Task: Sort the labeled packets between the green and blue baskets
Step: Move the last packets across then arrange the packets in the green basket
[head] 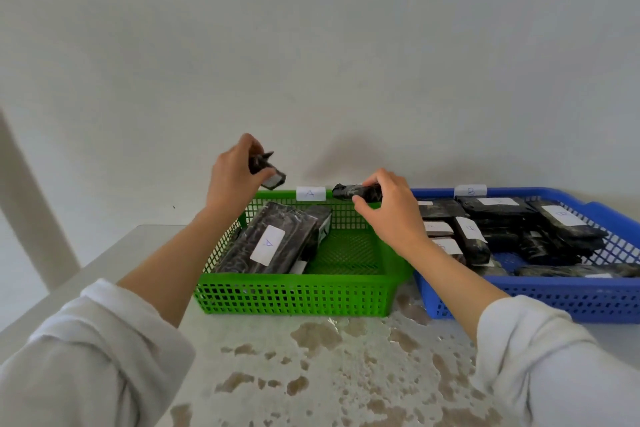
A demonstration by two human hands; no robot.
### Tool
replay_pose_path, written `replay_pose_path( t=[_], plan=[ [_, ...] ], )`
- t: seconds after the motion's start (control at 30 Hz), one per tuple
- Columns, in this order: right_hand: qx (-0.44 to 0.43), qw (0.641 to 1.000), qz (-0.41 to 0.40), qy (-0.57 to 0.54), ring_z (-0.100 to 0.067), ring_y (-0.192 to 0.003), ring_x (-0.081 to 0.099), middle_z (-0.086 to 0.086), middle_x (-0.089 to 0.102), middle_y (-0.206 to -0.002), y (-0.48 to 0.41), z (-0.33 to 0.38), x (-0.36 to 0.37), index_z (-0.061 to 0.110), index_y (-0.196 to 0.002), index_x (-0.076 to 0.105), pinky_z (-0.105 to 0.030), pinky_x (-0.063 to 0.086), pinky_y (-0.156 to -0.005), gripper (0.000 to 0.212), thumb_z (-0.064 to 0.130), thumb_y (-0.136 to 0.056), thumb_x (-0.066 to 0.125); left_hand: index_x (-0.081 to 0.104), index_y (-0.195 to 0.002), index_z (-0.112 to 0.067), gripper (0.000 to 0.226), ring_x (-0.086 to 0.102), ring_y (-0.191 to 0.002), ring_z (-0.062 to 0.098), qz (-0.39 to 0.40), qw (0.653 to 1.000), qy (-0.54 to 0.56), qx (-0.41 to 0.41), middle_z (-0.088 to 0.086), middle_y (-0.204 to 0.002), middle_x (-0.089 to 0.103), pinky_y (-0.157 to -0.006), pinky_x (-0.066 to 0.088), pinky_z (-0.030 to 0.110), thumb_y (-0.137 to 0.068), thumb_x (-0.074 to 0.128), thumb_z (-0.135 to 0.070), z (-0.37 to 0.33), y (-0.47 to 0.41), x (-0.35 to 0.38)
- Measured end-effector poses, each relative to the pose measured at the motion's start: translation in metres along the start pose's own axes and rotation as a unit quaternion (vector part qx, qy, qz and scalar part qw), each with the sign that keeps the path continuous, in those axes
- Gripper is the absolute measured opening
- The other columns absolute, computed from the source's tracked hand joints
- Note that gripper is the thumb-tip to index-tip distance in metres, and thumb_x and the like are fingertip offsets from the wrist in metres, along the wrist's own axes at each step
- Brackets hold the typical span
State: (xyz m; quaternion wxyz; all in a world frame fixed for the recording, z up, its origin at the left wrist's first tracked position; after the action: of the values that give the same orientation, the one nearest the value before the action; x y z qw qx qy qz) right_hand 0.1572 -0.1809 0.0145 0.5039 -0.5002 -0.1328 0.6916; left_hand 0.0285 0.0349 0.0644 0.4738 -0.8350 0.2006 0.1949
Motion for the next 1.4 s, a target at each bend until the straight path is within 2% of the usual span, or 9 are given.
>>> replay_pose_path(
  t=[0.17, 0.33, 0.47, 0.57, 0.67, 0.83, 0.97, 1.2, 1.4],
  plan=[
    [-0.022, 1.000, 0.018, 0.004, -0.014, -0.096, 0.046, 0.011, 0.044, -0.092, 0.000, 0.009, 0.019, 0.015, -0.097, 0.053, -0.029, 0.039, -0.072, 0.021, 0.029, -0.085, 0.063, 0.044, -0.100, -0.007, 0.032, 0.059, -0.083, 0.030, 0.081, 0.991, -0.089, 0.060, 0.011, -0.100, 0.059, -0.064, 0.041, 0.032, -0.084, 0.067, -0.023, 0.031, 0.027, 0.037],
    [-0.014, 1.000, 0.027, 0.000, -0.011, -0.095, 0.044, 0.011, 0.047, -0.091, 0.001, 0.002, 0.021, 0.017, -0.094, 0.052, -0.025, 0.034, -0.069, 0.020, 0.028, -0.084, 0.064, 0.043, -0.122, -0.011, 0.033, 0.058, -0.096, 0.032, 0.127, 0.987, -0.097, -0.022, 0.015, -0.115, 0.061, -0.070, 0.042, 0.035, -0.097, 0.044, -0.032, 0.060, 0.036, 0.046],
    [0.003, 1.000, 0.012, -0.012, -0.009, -0.090, 0.042, 0.011, 0.047, -0.088, 0.001, 0.002, 0.018, 0.021, -0.089, 0.049, -0.019, 0.030, -0.061, 0.019, 0.029, -0.084, 0.065, 0.030, -0.145, -0.025, 0.047, 0.049, -0.121, 0.031, 0.218, 0.968, -0.111, -0.057, 0.011, -0.139, 0.047, -0.093, 0.041, 0.039, -0.099, 0.033, -0.037, 0.066, 0.042, 0.044],
    [0.002, 1.000, 0.005, -0.010, -0.010, -0.089, 0.044, 0.011, 0.047, -0.087, 0.004, 0.005, 0.013, 0.018, -0.091, 0.051, -0.023, 0.032, -0.066, 0.019, 0.029, -0.084, 0.065, 0.012, -0.150, -0.024, 0.063, 0.030, -0.138, 0.029, 0.277, 0.950, -0.105, -0.102, 0.011, -0.154, 0.024, -0.109, 0.029, 0.040, -0.096, 0.038, -0.045, 0.063, 0.051, 0.043],
    [0.006, 1.000, 0.002, -0.008, -0.010, -0.090, 0.043, 0.010, 0.047, -0.089, 0.006, 0.007, 0.005, 0.015, -0.093, 0.052, -0.025, 0.033, -0.069, 0.020, 0.028, -0.084, 0.065, -0.002, -0.150, -0.020, 0.091, 0.026, -0.140, 0.031, 0.305, 0.925, -0.092, -0.206, 0.016, -0.155, 0.016, -0.109, 0.029, 0.040, -0.086, 0.053, -0.053, 0.067, 0.065, 0.035],
    [0.016, 1.000, -0.001, -0.020, -0.011, -0.091, 0.044, 0.006, 0.052, -0.090, 0.010, 0.009, -0.007, 0.013, -0.092, 0.053, -0.026, 0.034, -0.069, 0.020, 0.027, -0.084, 0.065, 0.036, -0.137, -0.010, 0.084, 0.052, -0.111, 0.029, 0.267, 0.920, -0.066, -0.279, 0.012, -0.133, 0.049, -0.082, 0.042, 0.031, -0.071, 0.076, -0.043, 0.061, 0.077, 0.012],
    [0.036, 0.998, -0.019, -0.049, -0.013, -0.091, 0.047, 0.004, 0.054, -0.091, 0.012, 0.009, -0.020, 0.014, -0.092, 0.053, -0.027, 0.035, -0.069, 0.020, 0.028, -0.084, 0.065, 0.066, -0.099, 0.000, 0.041, 0.064, -0.093, 0.035, 0.224, 0.922, 0.075, -0.308, 0.020, -0.101, 0.066, -0.087, 0.052, 0.043, -0.069, 0.081, -0.024, 0.048, 0.071, -0.002],
    [0.100, 0.986, -0.087, -0.099, -0.024, -0.093, 0.055, -0.001, 0.059, -0.091, 0.012, -0.001, -0.045, 0.010, -0.092, 0.057, -0.037, 0.048, -0.073, 0.021, 0.027, -0.084, 0.066, 0.066, -0.081, 0.000, 0.018, 0.059, -0.069, 0.024, 0.163, 0.922, 0.173, -0.305, 0.015, -0.078, 0.065, -0.075, 0.050, 0.037, -0.079, 0.072, -0.017, 0.005, 0.046, -0.009],
    [0.087, 0.984, -0.132, -0.084, -0.020, -0.092, 0.053, 0.004, 0.054, -0.088, 0.011, -0.017, -0.065, 0.011, -0.091, 0.054, -0.027, 0.038, -0.068, 0.020, 0.026, -0.085, 0.066, 0.052, -0.065, -0.003, 0.019, 0.054, -0.039, 0.013, 0.252, 0.876, 0.194, -0.363, 0.008, -0.060, 0.055, -0.034, 0.045, 0.018, -0.083, 0.056, 0.001, -0.046, 0.055, 0.064]
  ],
)
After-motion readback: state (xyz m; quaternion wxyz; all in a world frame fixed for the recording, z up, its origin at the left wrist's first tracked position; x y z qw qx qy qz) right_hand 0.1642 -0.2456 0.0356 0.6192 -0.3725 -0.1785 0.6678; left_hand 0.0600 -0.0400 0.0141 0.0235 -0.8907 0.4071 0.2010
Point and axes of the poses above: each hand's wrist, its own y-axis away from the middle knuckle, its own x-axis out of the palm, z = x × y, the point moved 4 cm from there along -y, towards the middle knuckle
